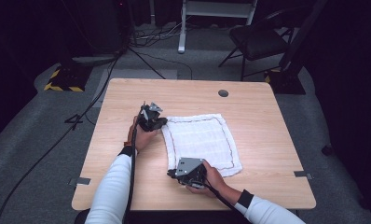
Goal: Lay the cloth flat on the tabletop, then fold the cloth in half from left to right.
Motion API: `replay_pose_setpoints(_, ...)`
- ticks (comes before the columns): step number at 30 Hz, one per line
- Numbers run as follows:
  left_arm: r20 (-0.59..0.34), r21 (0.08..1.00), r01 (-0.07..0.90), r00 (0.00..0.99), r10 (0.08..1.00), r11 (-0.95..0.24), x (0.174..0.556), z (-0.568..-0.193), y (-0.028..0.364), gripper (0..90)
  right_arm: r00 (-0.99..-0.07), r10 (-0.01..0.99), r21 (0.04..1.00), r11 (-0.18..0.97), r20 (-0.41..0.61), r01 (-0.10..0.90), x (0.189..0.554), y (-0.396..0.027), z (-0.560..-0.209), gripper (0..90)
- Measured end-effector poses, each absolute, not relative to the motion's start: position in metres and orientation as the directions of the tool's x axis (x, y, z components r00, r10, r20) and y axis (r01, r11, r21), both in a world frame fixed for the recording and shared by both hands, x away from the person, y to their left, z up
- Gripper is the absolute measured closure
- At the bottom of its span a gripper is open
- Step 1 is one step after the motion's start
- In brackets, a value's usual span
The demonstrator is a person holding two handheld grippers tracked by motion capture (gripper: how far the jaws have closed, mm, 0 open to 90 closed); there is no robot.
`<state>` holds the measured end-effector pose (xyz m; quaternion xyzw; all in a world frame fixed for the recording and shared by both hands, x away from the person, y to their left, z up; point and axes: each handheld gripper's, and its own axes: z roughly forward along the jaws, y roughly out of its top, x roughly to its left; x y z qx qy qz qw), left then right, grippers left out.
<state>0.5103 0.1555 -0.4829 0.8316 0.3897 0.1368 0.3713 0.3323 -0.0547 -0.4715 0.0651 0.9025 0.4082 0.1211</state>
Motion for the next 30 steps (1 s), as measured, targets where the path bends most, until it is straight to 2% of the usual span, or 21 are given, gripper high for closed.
replay_pose_setpoints(19, -0.057, 0.756, 0.547, 0.604, 0.795, -0.36, 0.498, -0.471, 0.19, 85.3, -0.962, 0.191, 0.768, 0.64, -0.194, -0.027, 0.33, -0.032, -0.462, 86.8)
replay_pose_setpoints(30, -0.055, 0.77, 0.534, 0.599, 0.799, -0.348, 0.496, -0.466, 0.193, 85.3, -0.962, 0.186, 0.77, 0.637, -0.201, -0.037, 0.331, -0.035, -0.46, 86.9)
